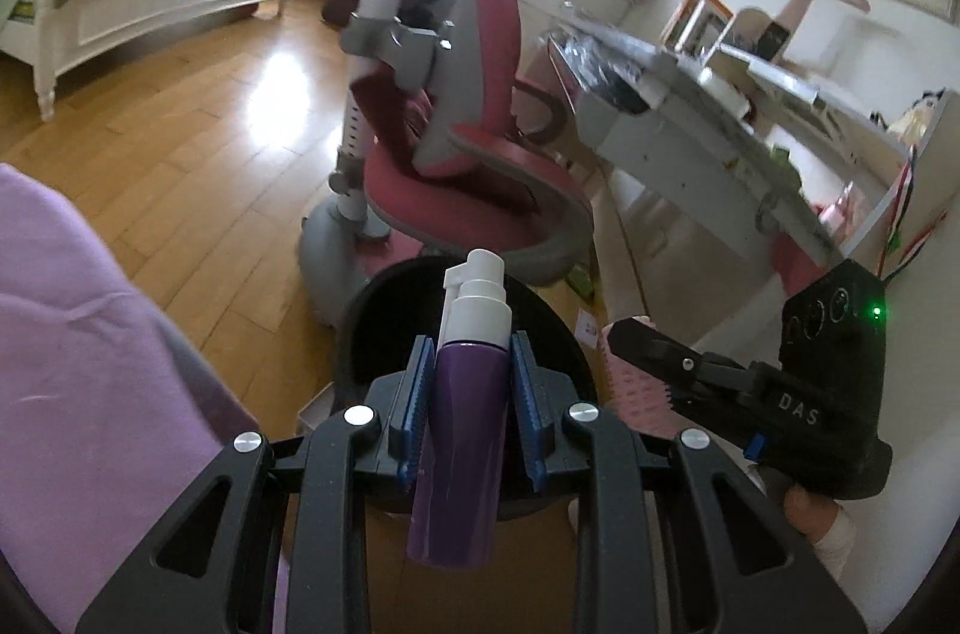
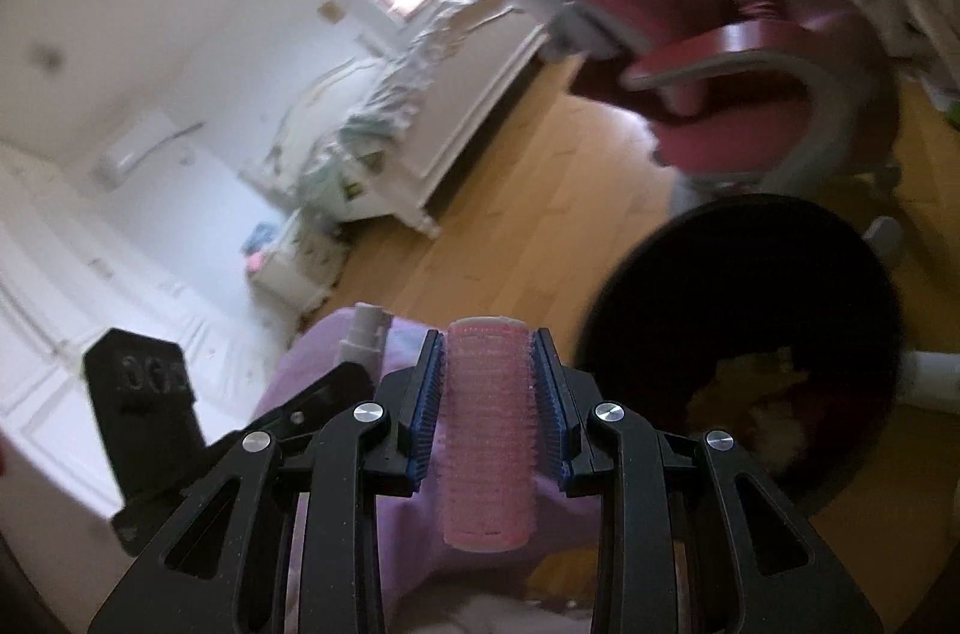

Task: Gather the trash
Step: 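Carry the bottle and roller over the black bin and open both tools to drop them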

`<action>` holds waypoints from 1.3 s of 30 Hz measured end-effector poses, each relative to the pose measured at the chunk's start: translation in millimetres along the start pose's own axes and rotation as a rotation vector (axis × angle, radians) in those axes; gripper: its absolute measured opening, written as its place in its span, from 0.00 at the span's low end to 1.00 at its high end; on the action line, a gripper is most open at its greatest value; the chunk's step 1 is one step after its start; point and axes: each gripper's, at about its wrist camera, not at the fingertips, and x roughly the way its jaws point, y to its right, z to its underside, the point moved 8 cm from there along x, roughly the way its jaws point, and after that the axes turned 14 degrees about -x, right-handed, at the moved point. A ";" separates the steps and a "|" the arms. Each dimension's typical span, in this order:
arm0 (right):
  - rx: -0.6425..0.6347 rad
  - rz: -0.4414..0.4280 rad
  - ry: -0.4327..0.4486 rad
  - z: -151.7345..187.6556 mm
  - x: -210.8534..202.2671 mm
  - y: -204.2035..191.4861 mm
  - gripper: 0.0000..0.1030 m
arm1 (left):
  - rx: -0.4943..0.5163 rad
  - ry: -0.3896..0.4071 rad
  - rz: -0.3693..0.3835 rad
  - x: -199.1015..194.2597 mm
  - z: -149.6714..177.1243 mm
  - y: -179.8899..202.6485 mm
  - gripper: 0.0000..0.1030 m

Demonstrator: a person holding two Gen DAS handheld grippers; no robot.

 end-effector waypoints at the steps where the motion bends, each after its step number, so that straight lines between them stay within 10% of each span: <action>1: 0.017 0.007 0.001 2.6 -0.9 8.1 0.29 | 0.002 -0.011 -0.004 6.3 1.9 1.3 0.26; 26: 0.132 0.126 -0.017 21.5 13.4 82.0 0.29 | 0.059 -0.164 -0.089 90.6 23.4 4.2 0.28; 31: 0.161 0.146 -0.031 23.3 15.0 88.9 0.43 | 0.105 -0.105 -0.146 82.3 19.0 7.9 0.80; 39: 0.170 0.158 -0.021 25.4 12.8 81.0 0.70 | 0.058 -0.034 -0.101 31.6 5.3 4.6 0.81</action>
